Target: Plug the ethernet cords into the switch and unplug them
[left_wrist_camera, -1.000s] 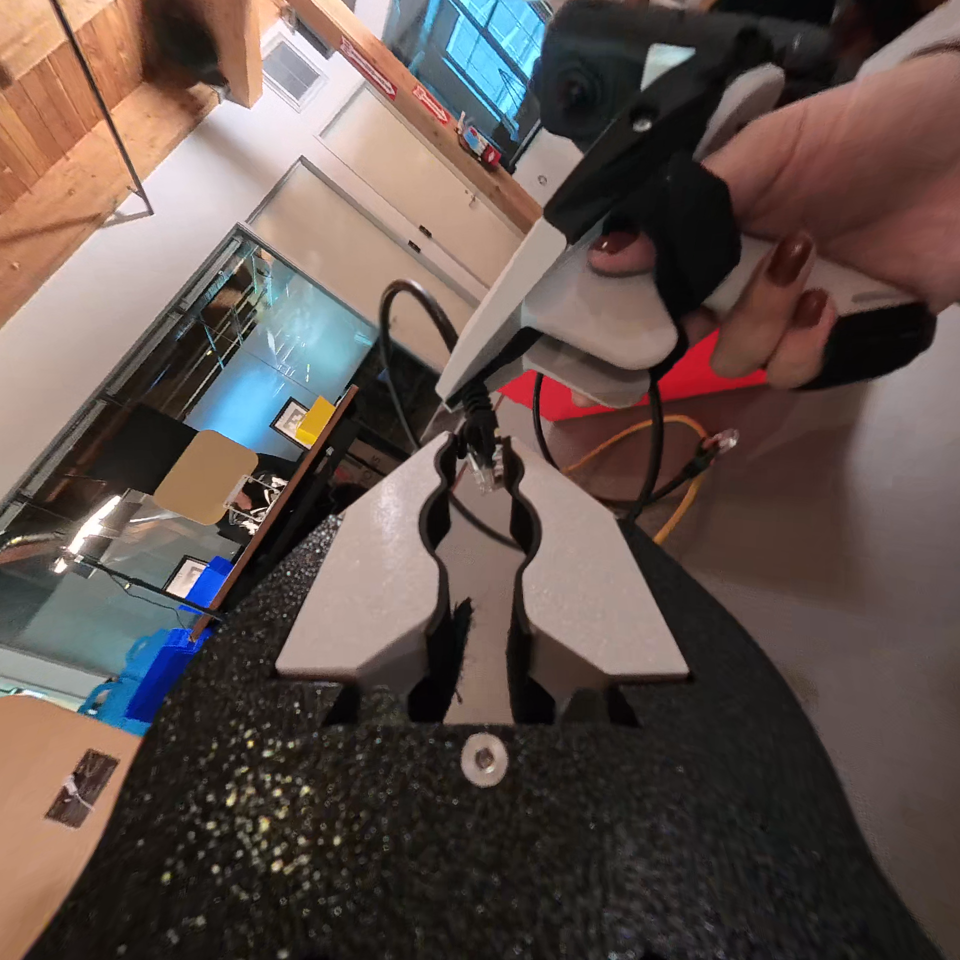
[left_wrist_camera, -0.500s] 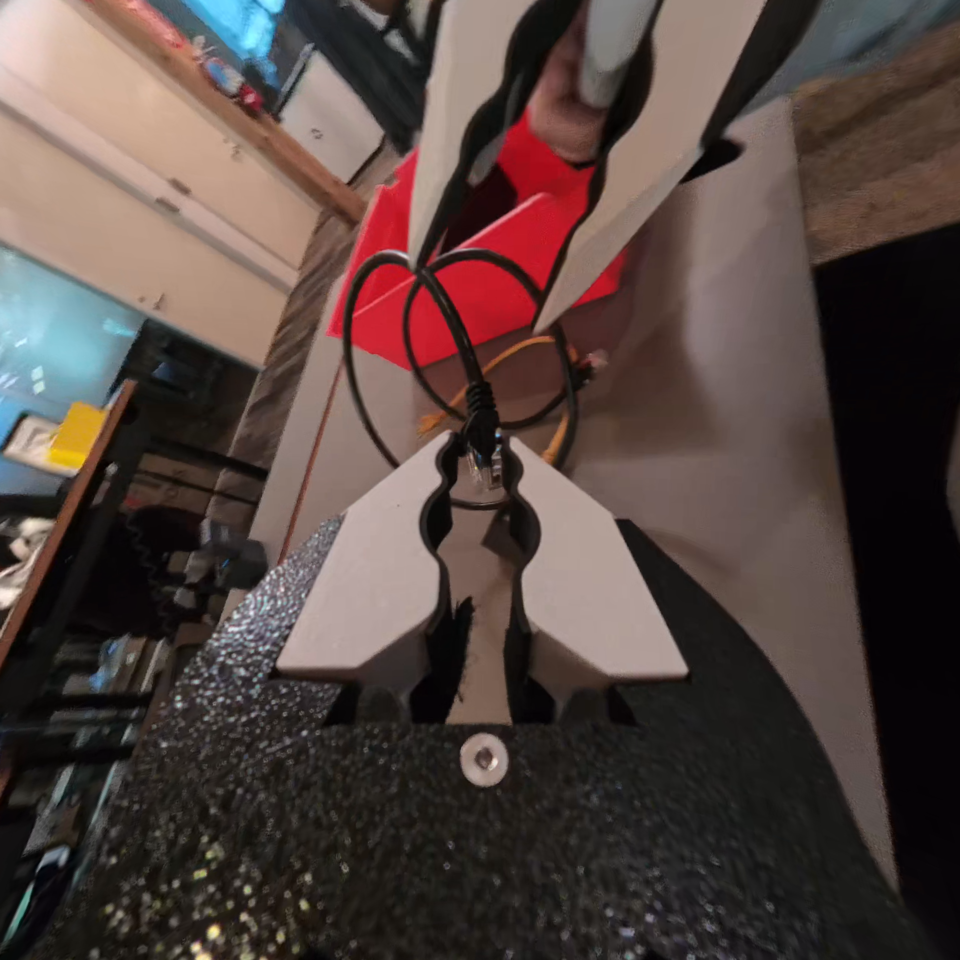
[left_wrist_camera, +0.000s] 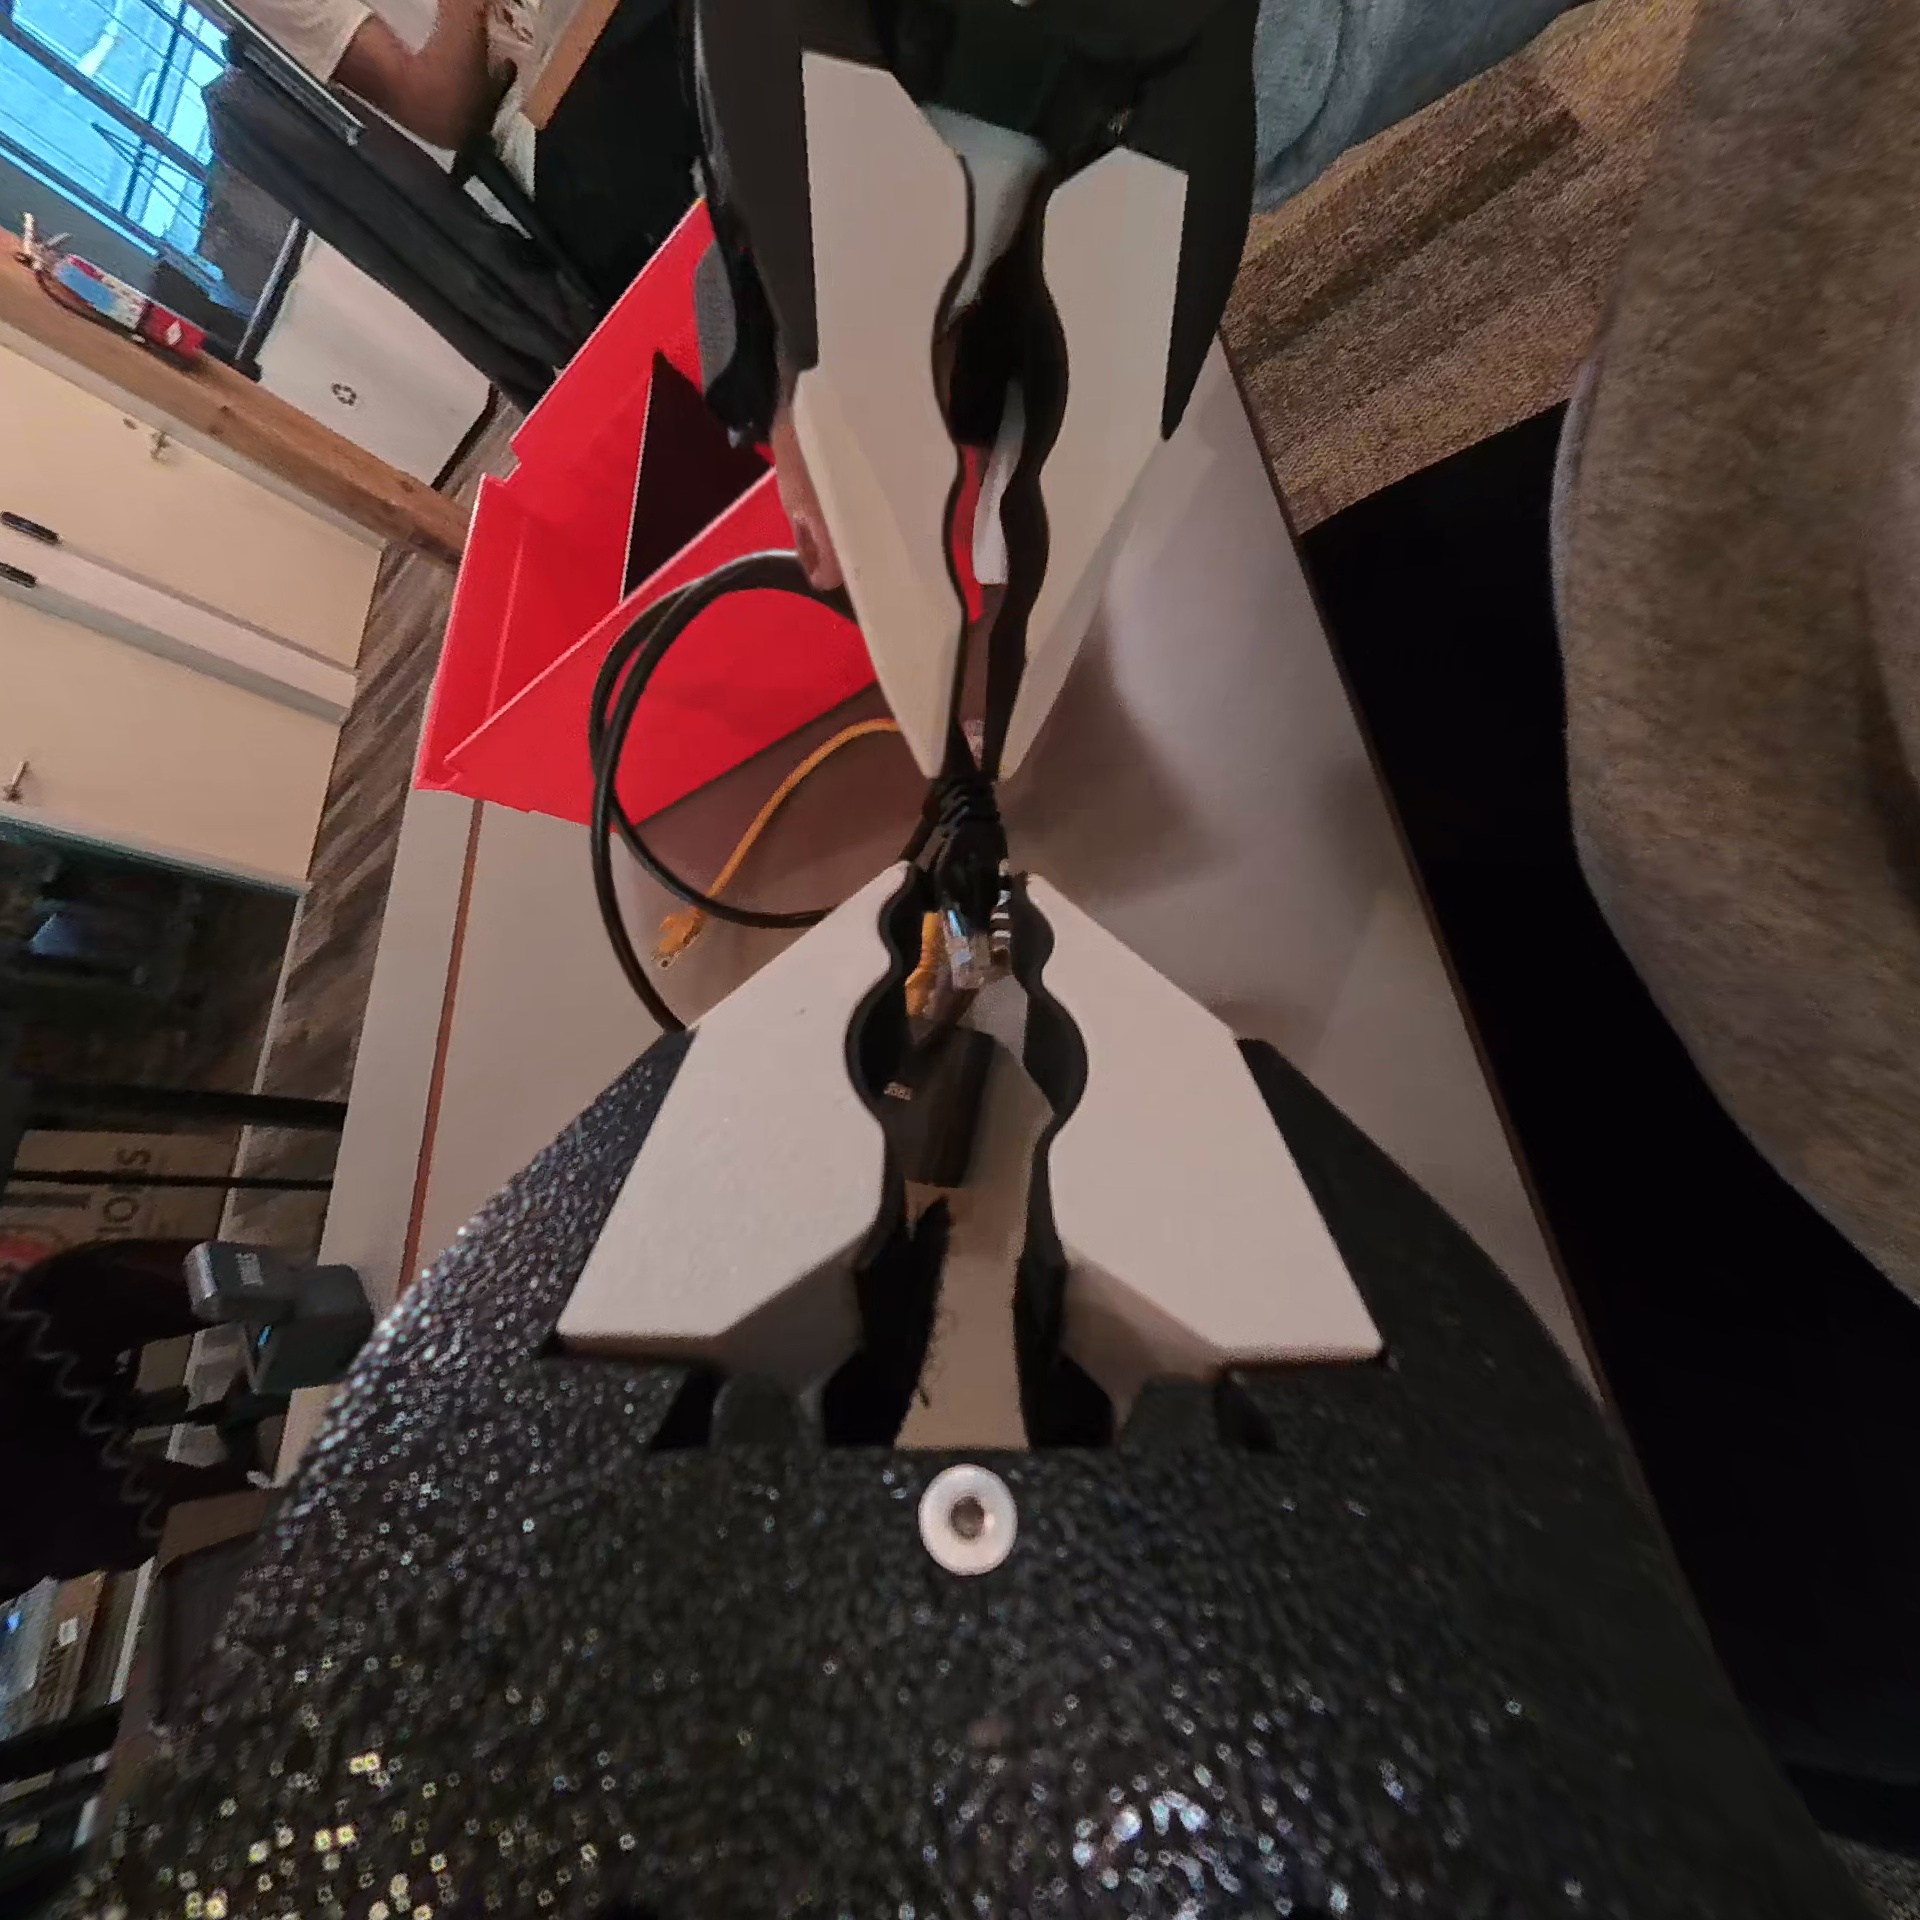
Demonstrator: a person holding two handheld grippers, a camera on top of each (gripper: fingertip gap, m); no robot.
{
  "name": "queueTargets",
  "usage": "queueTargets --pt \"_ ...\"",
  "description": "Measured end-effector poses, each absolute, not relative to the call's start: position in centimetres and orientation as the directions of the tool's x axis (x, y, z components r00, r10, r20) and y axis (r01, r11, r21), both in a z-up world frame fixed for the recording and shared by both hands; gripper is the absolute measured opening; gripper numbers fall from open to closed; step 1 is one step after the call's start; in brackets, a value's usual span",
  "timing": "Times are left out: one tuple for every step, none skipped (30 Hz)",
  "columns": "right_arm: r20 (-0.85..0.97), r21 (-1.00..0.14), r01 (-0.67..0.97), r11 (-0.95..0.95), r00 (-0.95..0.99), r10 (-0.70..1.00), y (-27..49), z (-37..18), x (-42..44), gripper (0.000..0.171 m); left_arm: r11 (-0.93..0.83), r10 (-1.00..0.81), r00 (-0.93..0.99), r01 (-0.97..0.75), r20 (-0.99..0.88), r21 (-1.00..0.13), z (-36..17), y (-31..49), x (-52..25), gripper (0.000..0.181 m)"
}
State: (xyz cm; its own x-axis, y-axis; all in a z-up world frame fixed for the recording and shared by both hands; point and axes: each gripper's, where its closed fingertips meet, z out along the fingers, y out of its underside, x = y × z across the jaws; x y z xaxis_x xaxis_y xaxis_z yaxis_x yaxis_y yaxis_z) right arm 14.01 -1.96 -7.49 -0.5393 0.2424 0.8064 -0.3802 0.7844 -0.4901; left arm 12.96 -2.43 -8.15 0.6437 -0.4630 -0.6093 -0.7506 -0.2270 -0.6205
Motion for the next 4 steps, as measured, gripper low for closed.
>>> queueTargets --pt "0.803 -0.492 -0.381 0.783 -0.545 0.240 -2.00 -7.59 14.04 0.004 -0.230 -0.469 0.647 -0.747 -0.602 -0.624 -8.26 -2.47 12.98 0.014" --pt "0.802 -0.492 -0.379 0.784 -0.548 0.239 -2.01 -7.68 14.00 0.004 -0.234 -0.472 0.651 -0.742 -0.594 -0.628 -8.37 -2.50 12.97 0.014" --pt "0.802 -0.492 -0.376 0.785 -0.547 0.240 -1.99 -7.74 13.93 0.003 -0.236 -0.470 0.656 -0.738 -0.591 -0.632 -8.42 -2.48 12.90 0.014" --pt "0.803 -0.490 -0.374 0.788 -0.545 0.241 -1.98 -7.79 13.85 0.003 -0.239 -0.469 0.661 -0.734 -0.586 -0.636 -8.47 -2.46 12.83 0.014"
